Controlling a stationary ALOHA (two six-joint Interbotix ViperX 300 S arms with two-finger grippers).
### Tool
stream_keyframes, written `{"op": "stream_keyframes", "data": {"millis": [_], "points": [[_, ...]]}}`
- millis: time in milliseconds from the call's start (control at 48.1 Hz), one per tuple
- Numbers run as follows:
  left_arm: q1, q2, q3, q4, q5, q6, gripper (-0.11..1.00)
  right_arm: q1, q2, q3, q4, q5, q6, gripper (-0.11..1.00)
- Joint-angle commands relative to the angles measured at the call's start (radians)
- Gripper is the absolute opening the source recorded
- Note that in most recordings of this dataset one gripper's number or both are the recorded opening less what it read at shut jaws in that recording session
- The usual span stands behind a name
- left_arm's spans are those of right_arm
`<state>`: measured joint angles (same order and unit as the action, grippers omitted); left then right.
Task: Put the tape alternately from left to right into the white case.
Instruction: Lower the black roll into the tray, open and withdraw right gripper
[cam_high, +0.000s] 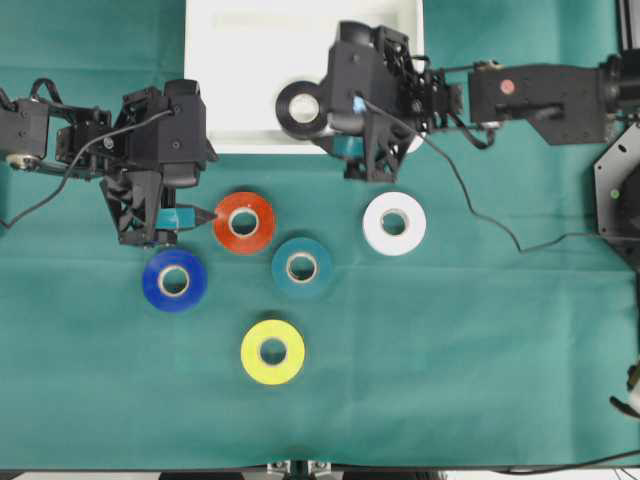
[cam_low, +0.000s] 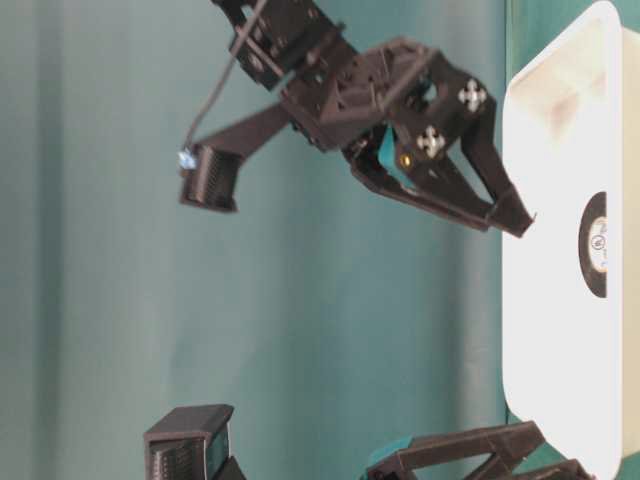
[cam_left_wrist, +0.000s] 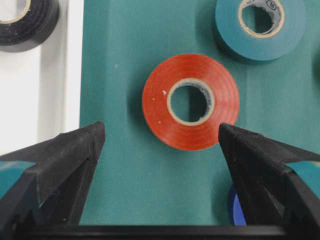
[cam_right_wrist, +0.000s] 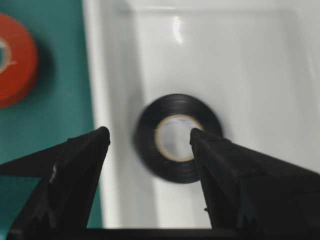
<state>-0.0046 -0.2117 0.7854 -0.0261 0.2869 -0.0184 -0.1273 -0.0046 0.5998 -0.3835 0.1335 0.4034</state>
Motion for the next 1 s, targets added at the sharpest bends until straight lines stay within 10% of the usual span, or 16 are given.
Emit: {"op": "stream_keyframes", "data": {"millis": [0, 436, 976], "points": [[-0.003, -0.009, -0.015, -0.002, -0.003, 0.0, 0.56, 0.031, -0.051, 0.003, -0.002, -0.008, 0.003, 0.73], [-0.003, -0.009, -0.014, -0.003, -0.003, -0.025, 0.56, 0.192, -0.124, 0.103, 0.0, -0.067, 0.005, 0.73], [-0.017, -0.008, -0.011, -0.003, -0.008, -0.028, 0.56, 0.216, -0.212, 0.25, 0.018, -0.296, 0.008, 0.73]]}}
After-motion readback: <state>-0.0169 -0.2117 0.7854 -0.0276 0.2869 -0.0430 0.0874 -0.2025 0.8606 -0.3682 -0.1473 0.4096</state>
